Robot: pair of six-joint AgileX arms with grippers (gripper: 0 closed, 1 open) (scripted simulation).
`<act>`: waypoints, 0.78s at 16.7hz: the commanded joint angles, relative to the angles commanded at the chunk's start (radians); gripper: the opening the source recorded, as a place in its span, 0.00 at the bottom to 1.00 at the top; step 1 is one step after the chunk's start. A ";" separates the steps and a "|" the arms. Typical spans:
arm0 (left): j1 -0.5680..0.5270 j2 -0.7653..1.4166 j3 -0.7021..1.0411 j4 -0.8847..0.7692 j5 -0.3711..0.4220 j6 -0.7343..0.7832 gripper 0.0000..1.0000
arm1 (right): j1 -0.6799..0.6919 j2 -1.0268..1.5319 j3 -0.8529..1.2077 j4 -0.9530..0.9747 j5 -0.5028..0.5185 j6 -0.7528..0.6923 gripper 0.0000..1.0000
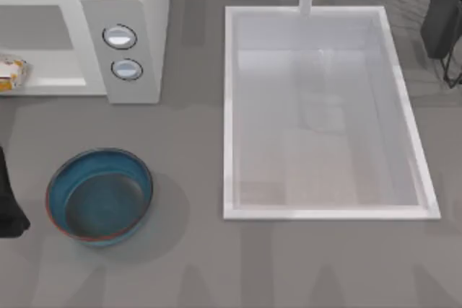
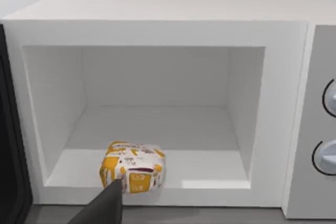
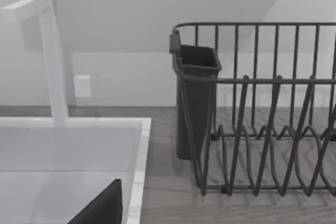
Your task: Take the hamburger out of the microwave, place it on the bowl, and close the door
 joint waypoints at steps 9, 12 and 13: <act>0.040 0.492 0.167 0.252 0.046 0.018 1.00 | 0.000 0.000 0.000 0.000 0.000 0.000 1.00; 0.063 0.771 0.262 0.395 0.073 0.029 1.00 | 0.000 0.000 0.000 0.000 0.000 0.000 1.00; 0.071 0.871 0.296 0.446 0.082 0.032 1.00 | 0.000 0.000 0.000 0.000 0.000 0.000 1.00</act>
